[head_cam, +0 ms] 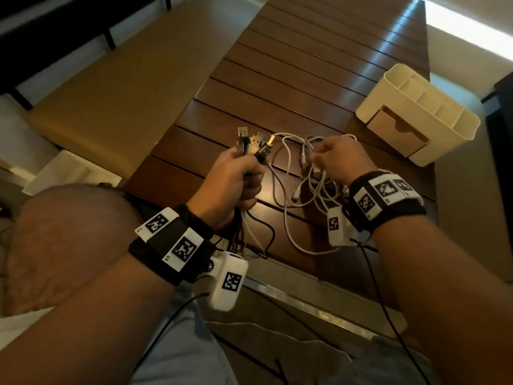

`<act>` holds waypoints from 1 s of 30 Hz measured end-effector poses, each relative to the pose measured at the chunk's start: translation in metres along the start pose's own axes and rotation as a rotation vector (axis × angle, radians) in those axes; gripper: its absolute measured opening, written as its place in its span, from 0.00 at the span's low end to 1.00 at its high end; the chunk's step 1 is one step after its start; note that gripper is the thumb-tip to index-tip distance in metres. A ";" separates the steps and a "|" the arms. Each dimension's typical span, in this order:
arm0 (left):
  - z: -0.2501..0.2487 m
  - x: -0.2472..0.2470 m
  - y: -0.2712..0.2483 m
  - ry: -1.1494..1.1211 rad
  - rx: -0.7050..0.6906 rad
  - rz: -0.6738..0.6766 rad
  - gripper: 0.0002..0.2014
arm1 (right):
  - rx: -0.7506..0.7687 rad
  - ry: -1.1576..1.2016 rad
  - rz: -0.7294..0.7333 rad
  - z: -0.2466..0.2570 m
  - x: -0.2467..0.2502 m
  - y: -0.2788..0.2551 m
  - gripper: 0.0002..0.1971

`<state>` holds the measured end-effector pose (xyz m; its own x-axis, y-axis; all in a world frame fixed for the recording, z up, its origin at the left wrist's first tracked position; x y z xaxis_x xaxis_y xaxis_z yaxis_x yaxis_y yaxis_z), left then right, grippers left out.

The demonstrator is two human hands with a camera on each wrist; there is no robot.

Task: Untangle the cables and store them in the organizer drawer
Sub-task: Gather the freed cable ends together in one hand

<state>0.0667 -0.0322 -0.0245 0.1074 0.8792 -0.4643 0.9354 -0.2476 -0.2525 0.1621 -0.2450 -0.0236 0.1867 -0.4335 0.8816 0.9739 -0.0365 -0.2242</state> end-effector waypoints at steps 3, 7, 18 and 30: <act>0.001 -0.001 0.001 0.019 0.000 -0.002 0.13 | 0.007 0.048 0.022 -0.007 -0.004 -0.001 0.06; 0.001 -0.002 0.000 0.025 -0.003 -0.004 0.13 | 0.073 0.049 -0.058 -0.001 0.005 -0.013 0.09; 0.001 0.000 -0.001 0.032 -0.029 -0.034 0.05 | 0.201 -0.322 0.102 0.055 -0.034 -0.032 0.23; 0.002 -0.003 0.010 0.213 -0.014 -0.195 0.12 | 0.561 0.150 0.243 0.044 -0.016 -0.079 0.03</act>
<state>0.0753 -0.0382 -0.0278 -0.0077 0.9757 -0.2190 0.9498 -0.0613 -0.3068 0.0882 -0.1957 -0.0019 0.4307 -0.4934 0.7557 0.8332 0.5392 -0.1228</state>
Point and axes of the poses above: each hand's wrist, its own y-axis towards the middle knuckle, its own x-axis out of the back of the hand, z = x × y, the point moved 2 cm from there along y, towards the middle knuckle, and after that the axes turned 2 degrees about x, right-handed, at the moved point
